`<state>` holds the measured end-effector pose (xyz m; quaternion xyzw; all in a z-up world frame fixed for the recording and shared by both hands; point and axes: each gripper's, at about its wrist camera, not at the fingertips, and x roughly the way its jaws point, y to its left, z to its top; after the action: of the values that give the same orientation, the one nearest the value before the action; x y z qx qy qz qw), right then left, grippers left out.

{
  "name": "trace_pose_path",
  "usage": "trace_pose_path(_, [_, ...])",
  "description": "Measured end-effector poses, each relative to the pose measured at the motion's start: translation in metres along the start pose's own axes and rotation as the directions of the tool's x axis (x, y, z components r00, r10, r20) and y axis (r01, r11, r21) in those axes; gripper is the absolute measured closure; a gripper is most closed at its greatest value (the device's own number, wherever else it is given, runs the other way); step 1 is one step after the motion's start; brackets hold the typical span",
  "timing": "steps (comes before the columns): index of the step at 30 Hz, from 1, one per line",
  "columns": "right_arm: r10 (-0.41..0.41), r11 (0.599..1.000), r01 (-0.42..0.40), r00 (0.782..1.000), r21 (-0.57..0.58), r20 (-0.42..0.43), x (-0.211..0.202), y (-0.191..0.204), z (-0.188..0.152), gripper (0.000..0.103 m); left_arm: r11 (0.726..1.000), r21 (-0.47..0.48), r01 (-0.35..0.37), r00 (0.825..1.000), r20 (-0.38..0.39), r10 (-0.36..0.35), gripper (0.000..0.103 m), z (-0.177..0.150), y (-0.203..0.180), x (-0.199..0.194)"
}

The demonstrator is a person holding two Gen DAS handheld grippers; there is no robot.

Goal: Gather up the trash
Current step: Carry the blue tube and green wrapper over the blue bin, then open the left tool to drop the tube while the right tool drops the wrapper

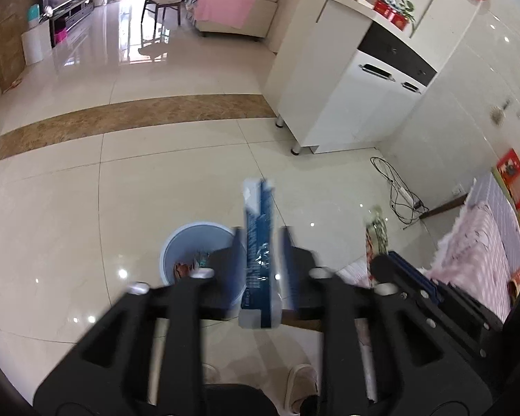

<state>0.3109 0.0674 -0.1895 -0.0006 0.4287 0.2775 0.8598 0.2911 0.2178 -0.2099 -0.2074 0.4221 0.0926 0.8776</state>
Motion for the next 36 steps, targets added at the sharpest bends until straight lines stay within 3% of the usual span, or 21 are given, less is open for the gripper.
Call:
trace_pose_path(1, [-0.001, 1.000, 0.001, 1.000, 0.002, -0.005, 0.005, -0.001, 0.000, 0.096, 1.000, -0.015, -0.013, 1.000, 0.009, 0.013, 0.034, 0.001, 0.004, 0.002])
trace_pose_path(9, [0.002, 1.000, -0.002, 0.999, 0.012, -0.044, 0.031, -0.007, -0.003, 0.096, 0.998, -0.029, -0.051, 0.998, -0.031, 0.050, 0.034, -0.002, 0.017, 0.023])
trace_pose_path(17, [0.009, 1.000, -0.009, 0.999, 0.003, -0.054, 0.045, -0.005, 0.001, 0.095, 0.997, -0.039, -0.064, 0.998, -0.017, 0.063, 0.034, -0.001, 0.021, 0.017])
trace_pose_path(32, [0.018, 1.000, -0.018, 1.000, -0.026, -0.006, 0.042, 0.014, 0.012, 0.095, 0.988, -0.089, -0.125, 0.991, 0.036, 0.129, 0.034, 0.004, 0.042, 0.001])
trace_pose_path(35, [0.024, 1.000, -0.023, 0.999, -0.018, 0.031, 0.043, 0.020, 0.020, 0.092, 0.984, -0.116, -0.137, 0.988, 0.053, 0.144, 0.032, 0.007, 0.049, -0.005])
trace_pose_path(36, [0.020, 1.000, -0.019, 0.999, -0.019, 0.047, 0.043, 0.022, 0.023, 0.087, 0.982, -0.123, -0.141, 0.987, 0.058, 0.149, 0.031, 0.009, 0.051, -0.006])
